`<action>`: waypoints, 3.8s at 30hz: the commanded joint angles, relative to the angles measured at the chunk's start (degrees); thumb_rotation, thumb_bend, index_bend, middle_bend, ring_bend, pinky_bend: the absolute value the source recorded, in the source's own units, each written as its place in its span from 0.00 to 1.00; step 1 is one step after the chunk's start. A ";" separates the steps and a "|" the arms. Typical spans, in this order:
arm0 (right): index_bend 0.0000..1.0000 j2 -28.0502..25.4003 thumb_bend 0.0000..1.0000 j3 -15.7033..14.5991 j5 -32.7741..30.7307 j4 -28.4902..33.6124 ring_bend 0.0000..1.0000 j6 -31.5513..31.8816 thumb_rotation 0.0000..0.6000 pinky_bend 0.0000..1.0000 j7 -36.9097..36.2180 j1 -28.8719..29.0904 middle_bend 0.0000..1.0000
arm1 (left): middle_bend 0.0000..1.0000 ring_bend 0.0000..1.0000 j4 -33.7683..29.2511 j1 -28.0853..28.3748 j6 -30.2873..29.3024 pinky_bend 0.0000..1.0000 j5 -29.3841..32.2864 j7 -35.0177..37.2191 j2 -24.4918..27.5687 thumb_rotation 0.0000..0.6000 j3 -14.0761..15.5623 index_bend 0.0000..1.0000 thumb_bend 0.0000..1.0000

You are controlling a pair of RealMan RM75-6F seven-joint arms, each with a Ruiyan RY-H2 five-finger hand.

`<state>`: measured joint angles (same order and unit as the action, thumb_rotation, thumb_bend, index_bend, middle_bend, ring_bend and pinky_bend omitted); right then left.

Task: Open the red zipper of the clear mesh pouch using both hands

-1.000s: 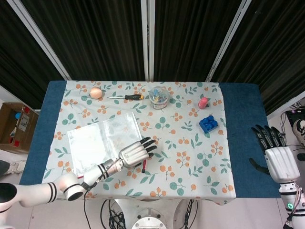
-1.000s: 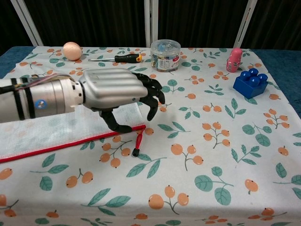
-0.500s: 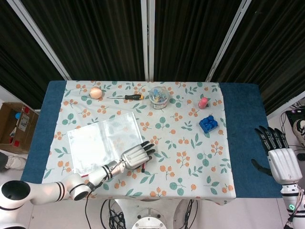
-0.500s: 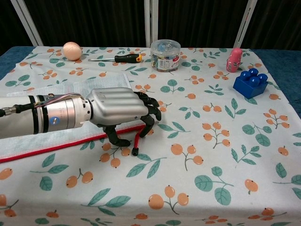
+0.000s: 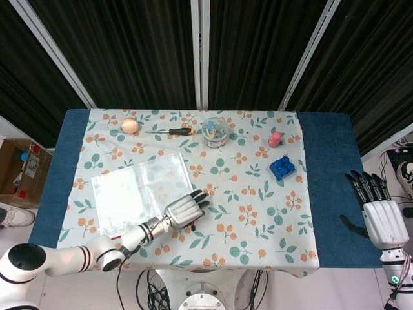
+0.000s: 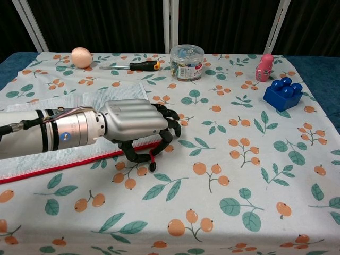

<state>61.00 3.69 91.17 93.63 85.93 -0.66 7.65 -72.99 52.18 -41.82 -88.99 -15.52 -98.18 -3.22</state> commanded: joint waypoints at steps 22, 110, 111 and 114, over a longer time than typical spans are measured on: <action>0.11 -4.03 0.13 8.17 7.46 10.47 0.00 -22.13 1.00 0.00 -7.32 24.35 0.14 | 0.44 0.34 -17.09 -21.05 -44.03 0.29 -4.36 -18.18 -3.19 1.00 -2.32 0.71 0.46; 0.97 20.14 0.48 13.40 -8.15 -7.82 0.13 -35.04 1.00 0.06 -23.22 53.85 0.49 | 0.75 0.68 -6.89 -34.62 -39.93 0.63 5.78 -4.94 -1.18 1.00 -2.44 0.76 0.46; 0.97 19.80 0.48 13.38 -8.05 -7.64 0.13 -34.60 1.00 0.06 -23.55 53.52 0.49 | 0.75 0.68 -6.11 -34.64 -39.47 0.63 6.42 -4.83 -1.26 1.00 -2.58 0.76 0.46; 0.97 18.71 0.48 13.25 -7.80 -7.24 0.13 -33.54 1.00 0.06 -24.67 52.59 0.49 | 0.75 0.68 -3.88 -34.66 -37.85 0.63 8.68 -4.62 -1.41 1.00 -3.22 0.77 0.46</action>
<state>80.08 17.04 83.21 86.18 52.09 -24.95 60.58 -77.87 17.59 -80.60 -81.41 -20.34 -99.44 -5.99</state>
